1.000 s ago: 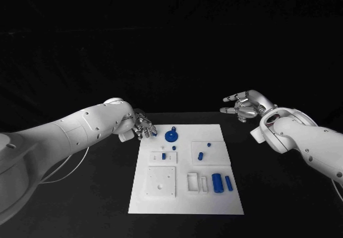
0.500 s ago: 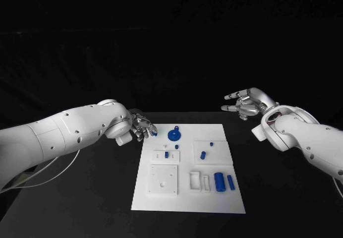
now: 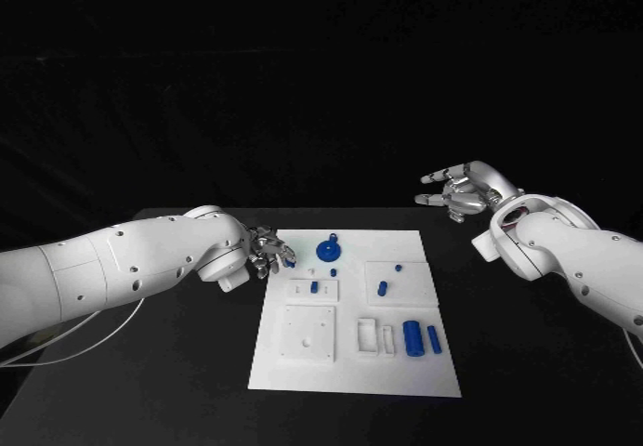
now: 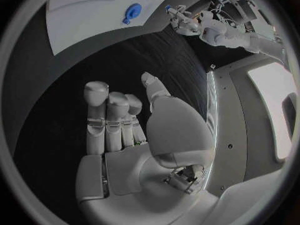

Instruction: Assemble the parts on the task board

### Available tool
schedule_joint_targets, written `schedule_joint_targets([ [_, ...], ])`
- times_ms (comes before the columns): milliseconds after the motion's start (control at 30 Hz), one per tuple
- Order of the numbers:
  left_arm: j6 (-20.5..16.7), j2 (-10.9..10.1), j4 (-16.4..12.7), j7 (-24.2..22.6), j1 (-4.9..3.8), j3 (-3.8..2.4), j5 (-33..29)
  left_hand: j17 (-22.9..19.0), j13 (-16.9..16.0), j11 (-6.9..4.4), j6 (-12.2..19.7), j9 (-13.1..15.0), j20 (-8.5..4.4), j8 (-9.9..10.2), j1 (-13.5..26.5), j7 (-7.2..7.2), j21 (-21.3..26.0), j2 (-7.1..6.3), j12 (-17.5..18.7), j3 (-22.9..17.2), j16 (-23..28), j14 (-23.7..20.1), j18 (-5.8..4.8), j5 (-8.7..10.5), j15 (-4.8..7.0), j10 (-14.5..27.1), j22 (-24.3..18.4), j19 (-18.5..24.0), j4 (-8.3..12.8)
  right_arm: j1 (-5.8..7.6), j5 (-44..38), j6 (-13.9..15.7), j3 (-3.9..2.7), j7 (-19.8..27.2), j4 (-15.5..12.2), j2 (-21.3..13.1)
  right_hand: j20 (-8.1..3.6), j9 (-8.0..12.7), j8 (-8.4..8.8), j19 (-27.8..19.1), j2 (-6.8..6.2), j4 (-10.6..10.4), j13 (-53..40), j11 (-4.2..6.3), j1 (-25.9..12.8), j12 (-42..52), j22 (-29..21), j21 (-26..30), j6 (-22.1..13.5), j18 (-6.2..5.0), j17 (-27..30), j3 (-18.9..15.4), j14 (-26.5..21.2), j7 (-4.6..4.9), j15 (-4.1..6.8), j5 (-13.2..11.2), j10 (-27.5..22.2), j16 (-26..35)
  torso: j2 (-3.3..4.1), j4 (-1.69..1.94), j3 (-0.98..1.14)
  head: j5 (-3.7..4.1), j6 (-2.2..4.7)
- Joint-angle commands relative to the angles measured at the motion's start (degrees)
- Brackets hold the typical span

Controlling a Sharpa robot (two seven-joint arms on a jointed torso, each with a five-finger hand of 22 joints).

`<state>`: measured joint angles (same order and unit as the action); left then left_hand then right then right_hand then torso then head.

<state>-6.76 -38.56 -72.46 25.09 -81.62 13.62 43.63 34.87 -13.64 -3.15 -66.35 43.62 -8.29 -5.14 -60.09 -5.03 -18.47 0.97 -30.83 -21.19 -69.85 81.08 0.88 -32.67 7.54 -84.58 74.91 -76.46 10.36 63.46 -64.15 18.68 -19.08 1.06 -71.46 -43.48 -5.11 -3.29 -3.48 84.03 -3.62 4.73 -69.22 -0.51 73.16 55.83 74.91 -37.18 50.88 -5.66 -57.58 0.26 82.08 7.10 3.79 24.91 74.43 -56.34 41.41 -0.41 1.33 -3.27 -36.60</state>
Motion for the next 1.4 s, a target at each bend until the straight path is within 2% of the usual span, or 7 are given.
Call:
schedule_joint_targets([
  [33, -6.35, 0.0, -0.54, -0.52, 0.56, 0.15, 1.76, -0.12, 0.05, -1.04, -7.22, 6.01, 0.19, 0.16, -0.88, 6.24, -0.35, 0.26, -0.34, -0.2, -0.11, 0.41, 0.71, 0.22, 0.08, -2.31, 0.89, 0.02, -0.14, -0.06, 0.01, -0.56, -0.03, 0.3, -0.15, -0.02, 0.24, -0.02, 0.19, 2.92, -0.12, 0.32, 0.05, 0.24, 0.09, -0.12, 1.24, 0.2, 0.33, -1.11, -0.02, 0.0, 0.22, -0.17, 0.05, 0.22, -0.31, 0.17, 0.02, -0.03, 0.01, -0.01, -0.01],
  [300, -8.22, 0.21, -2.07, -0.56, 1.8, 0.31, 2.07, -0.39, 0.0, -0.98, -7.07, 5.48, 0.12, 0.59, -1.3, 6.14, -0.67, 0.37, -0.58, -0.07, -0.24, 0.39, 0.75, 1.27, 0.14, -2.3, 0.93, -0.12, -0.64, -0.12, 0.01, -0.69, -0.03, 0.25, -0.19, -0.11, 0.24, -0.03, 0.18, 2.92, -0.13, 0.4, 0.06, 0.23, 0.08, -0.13, 1.26, 0.13, 0.35, -1.1, -0.03, -0.02, 0.22, -0.17, 0.05, 0.21, -0.31, 0.17, 0.14, -0.1, -0.05, 0.25, -0.11],
  [633, -4.2, 0.19, -3.4, 2.29, 2.36, 0.33, 4.42, -0.44, -0.37, -1.03, -6.88, 5.1, -0.3, 0.57, -1.61, 6.1, -3.08, 0.38, -1.36, -0.03, -1.5, 0.38, 0.68, 1.5, 0.35, -2.3, 1.09, -0.25, -0.75, -0.22, 0.02, -0.75, -0.03, 0.27, -0.26, -0.2, 0.24, -0.03, 0.18, 2.92, -0.13, 0.4, 0.06, 0.23, 0.08, -0.13, 1.26, 0.13, 0.35, -1.1, -0.03, -0.02, 0.22, -0.17, 0.05, 0.21, -0.31, 0.17, 0.09, 0.05, 0.05, 0.42, -0.48],
  [800, -2.41, 0.23, -3.58, 2.79, 2.87, 0.33, 5.17, -0.66, -0.38, -1.0, -6.8, 5.02, -0.26, 0.62, -1.55, 6.07, -3.37, 0.47, -1.37, -0.01, -1.57, 0.29, 0.7, 1.72, 0.33, -2.29, 1.06, -0.06, -0.8, -0.24, 0.05, -0.79, -0.03, 0.25, -0.32, -0.23, 0.24, -0.02, 0.19, 2.92, -0.05, 0.53, 0.05, 0.24, -0.06, -0.11, 1.22, 0.19, 0.29, -1.1, -0.04, -0.08, 0.23, -0.18, 0.05, 0.23, -0.3, 0.18, 0.08, 0.03, 0.01, 0.48, -0.55],
  [933, -1.81, 0.33, -3.59, 2.84, 3.46, 0.33, 6.22, -0.8, -0.36, -0.98, -6.77, 5.0, -0.24, 0.62, -1.55, 6.06, -3.42, 0.5, -1.33, 0.03, -1.53, 0.27, 0.71, 1.91, 0.31, -2.29, 1.04, 0.03, -0.83, -0.31, 0.06, -0.88, -0.03, 0.21, -0.47, -0.32, 0.24, -0.02, 0.19, 2.92, -0.05, 0.53, 0.05, 0.24, -0.06, -0.11, 1.22, 0.19, 0.29, -1.1, -0.04, -0.08, 0.23, -0.18, 0.05, 0.23, -0.3, 0.18, 0.11, -0.02, -0.04, 0.57, -0.56],
  [1033, -1.44, 0.38, -3.55, 2.92, 3.71, 0.32, 6.57, -0.8, -0.36, -0.98, -6.77, 5.0, -0.24, 0.62, -1.55, 6.06, -3.42, 0.5, -1.33, 0.03, -1.53, 0.27, 0.71, 1.91, 0.31, -2.29, 1.04, 0.03, -0.83, -0.39, 0.06, -0.91, -0.03, 0.18, -0.58, -0.4, 0.24, -0.02, 0.19, 2.92, -0.05, 0.53, 0.05, 0.24, -0.06, -0.11, 1.22, 0.19, 0.29, -1.1, -0.04, -0.08, 0.23, -0.18, 0.05, 0.23, -0.3, 0.18, 0.1, -0.08, 0.02, 0.52, -0.65],
  [1400, -1.68, 0.6, -3.75, 2.62, 4.12, 0.32, 6.94, -0.88, -0.39, -1.01, -6.8, 4.99, -0.17, 0.54, -1.62, 6.1, -3.59, 0.56, -1.34, 0.17, -1.64, 0.31, 0.77, 2.38, 0.29, -2.3, 0.97, 0.22, -0.9, -0.63, 0.1, -0.86, -0.03, 0.17, -0.83, -0.62, 0.24, -0.02, 0.19, 2.92, -0.05, 0.53, 0.05, 0.24, -0.06, -0.11, 1.22, 0.19, 0.29, -1.1, -0.04, -0.08, 0.23, -0.18, 0.05, 0.23, -0.3, 0.18, 0.08, -0.03, 0.06, 1.12, -0.65],
])
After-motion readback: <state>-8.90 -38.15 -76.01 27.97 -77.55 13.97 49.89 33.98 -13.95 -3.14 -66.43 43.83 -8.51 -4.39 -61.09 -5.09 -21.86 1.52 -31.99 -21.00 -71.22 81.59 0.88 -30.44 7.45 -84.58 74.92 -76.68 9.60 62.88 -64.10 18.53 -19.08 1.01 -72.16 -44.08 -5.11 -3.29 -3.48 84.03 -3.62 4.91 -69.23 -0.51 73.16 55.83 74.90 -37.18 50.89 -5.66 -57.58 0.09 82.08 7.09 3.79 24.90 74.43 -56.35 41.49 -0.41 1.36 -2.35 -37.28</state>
